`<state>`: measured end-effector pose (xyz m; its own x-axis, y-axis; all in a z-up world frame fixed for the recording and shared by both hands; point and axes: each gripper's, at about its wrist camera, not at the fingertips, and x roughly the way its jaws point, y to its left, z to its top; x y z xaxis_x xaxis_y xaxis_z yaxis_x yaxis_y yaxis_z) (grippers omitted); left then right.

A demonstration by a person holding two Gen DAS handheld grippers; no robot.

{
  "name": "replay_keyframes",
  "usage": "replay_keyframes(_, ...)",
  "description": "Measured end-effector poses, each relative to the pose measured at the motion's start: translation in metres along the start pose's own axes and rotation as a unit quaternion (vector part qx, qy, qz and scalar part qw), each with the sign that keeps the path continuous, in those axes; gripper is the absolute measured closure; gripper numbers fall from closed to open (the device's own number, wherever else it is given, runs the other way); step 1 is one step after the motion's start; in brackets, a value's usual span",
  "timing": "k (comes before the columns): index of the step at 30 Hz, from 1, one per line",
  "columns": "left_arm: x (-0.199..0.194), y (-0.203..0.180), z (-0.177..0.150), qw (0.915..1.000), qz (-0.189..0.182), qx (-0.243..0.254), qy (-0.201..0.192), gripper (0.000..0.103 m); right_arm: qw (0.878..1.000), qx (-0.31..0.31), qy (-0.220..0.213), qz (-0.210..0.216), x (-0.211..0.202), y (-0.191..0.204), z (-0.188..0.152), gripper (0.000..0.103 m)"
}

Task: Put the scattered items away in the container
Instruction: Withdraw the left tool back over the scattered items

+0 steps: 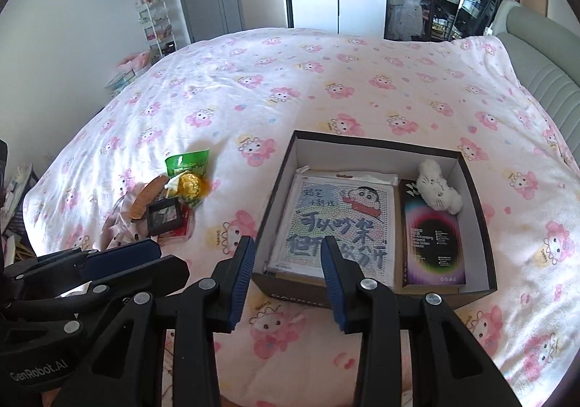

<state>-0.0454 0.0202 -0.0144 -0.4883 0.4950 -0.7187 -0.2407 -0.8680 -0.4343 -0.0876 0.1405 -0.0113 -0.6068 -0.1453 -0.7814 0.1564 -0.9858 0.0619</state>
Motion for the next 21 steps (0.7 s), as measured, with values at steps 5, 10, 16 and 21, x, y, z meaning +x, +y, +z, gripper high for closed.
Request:
replay_keyframes(5,-0.019,0.037,-0.009,0.9994,0.020,-0.027,-0.013,0.067,0.999,-0.033,0.008,0.014,0.009,0.045,0.000,0.069)
replay_keyframes(10,-0.028,0.078,-0.020,0.9974,0.028,-0.064,-0.018,0.067,0.997,-0.064,0.026,0.025,0.027,0.087,0.000,0.069)
replay_keyframes(16,-0.021,0.130,-0.035,0.9906,0.055,-0.124,-0.011,0.061,0.992,-0.079,0.071,0.068,0.060,0.117,-0.010,0.069)
replay_keyframes(21,-0.013,0.185,-0.044,0.9767,0.082,-0.198,-0.009,0.061,0.988,-0.076,0.110,0.077,0.088,0.121,-0.020,0.069)
